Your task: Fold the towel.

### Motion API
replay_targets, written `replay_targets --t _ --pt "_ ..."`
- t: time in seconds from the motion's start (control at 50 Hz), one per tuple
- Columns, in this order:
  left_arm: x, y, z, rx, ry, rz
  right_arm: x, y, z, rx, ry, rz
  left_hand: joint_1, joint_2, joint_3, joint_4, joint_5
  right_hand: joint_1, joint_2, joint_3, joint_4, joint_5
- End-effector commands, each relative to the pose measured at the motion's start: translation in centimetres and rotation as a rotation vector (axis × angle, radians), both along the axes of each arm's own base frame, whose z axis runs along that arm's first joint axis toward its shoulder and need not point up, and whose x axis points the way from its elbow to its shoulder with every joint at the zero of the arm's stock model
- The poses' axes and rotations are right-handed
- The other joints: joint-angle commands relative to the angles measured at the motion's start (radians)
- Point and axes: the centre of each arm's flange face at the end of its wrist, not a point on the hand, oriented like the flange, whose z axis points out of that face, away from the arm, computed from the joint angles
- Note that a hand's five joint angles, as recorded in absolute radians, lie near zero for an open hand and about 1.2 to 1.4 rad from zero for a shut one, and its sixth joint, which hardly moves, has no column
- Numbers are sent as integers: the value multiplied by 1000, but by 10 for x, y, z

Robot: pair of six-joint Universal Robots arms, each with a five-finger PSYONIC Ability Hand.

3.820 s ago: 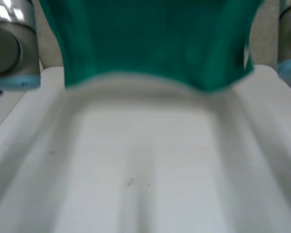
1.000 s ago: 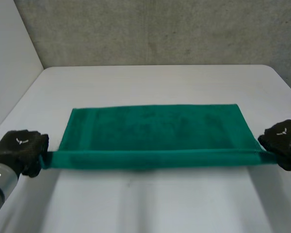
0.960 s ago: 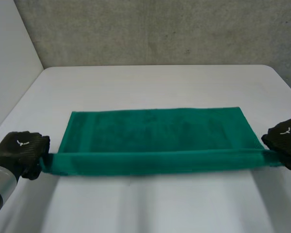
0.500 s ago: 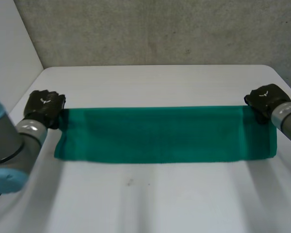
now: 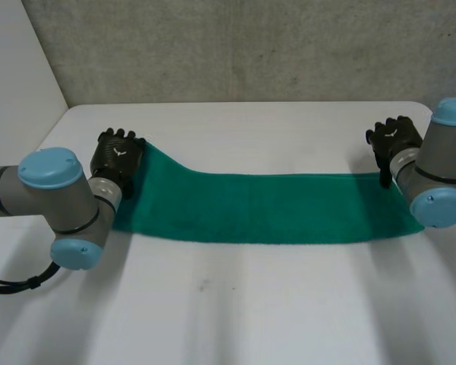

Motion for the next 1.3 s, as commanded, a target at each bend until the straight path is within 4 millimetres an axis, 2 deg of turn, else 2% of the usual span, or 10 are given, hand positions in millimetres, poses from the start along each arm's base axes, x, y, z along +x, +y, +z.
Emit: replay_targets --t 0.02,0.16,0.32,0.46,0.52,0.62,1.04,1.16,1.22,1.3 --pt "3 25 27 -23 -4 -12 -7 27 46 -24 -122 -12 -26 -15 -26 -18 -14 -25 -46 -35 -52 -60" --pt "13 53 32 8 -16 -12 -17 65 60 19 -138 24 18 29 18 26 30 -25 -46 -35 -52 -60" --pt "33 61 13 87 -50 41 -40 80 52 74 -138 10 194 205 194 202 206 -25 -46 -35 -52 -60" --pt "51 44 11 75 -50 122 -42 88 39 123 -134 8 198 209 198 205 209 -25 -46 -35 -52 -60" --pt "56 33 9 70 -48 141 -42 91 35 140 -135 8 -37 -26 -37 -29 -25 -25 -46 -35 -52 -60" --pt "55 25 8 58 -44 144 -42 95 30 162 -136 11 -52 -41 -52 -45 -40 -25 -46 -35 -52 -60" --pt "56 61 11 102 -44 125 -58 95 -7 267 -179 43 -52 -41 -52 -45 -40 197 176 186 170 162" --pt "53 65 10 108 -46 115 -68 81 -29 276 -179 16 -52 -41 -52 -45 -40 571 551 561 544 536" --pt "53 66 9 111 -47 115 -74 73 -32 268 -179 -4 -55 -44 -55 -48 -43 1195 1175 1185 1168 1160" --pt "53 67 9 112 -48 115 -90 62 -32 253 -180 -52 -55 -44 -55 -48 -43 1197 1176 1186 1170 1162"
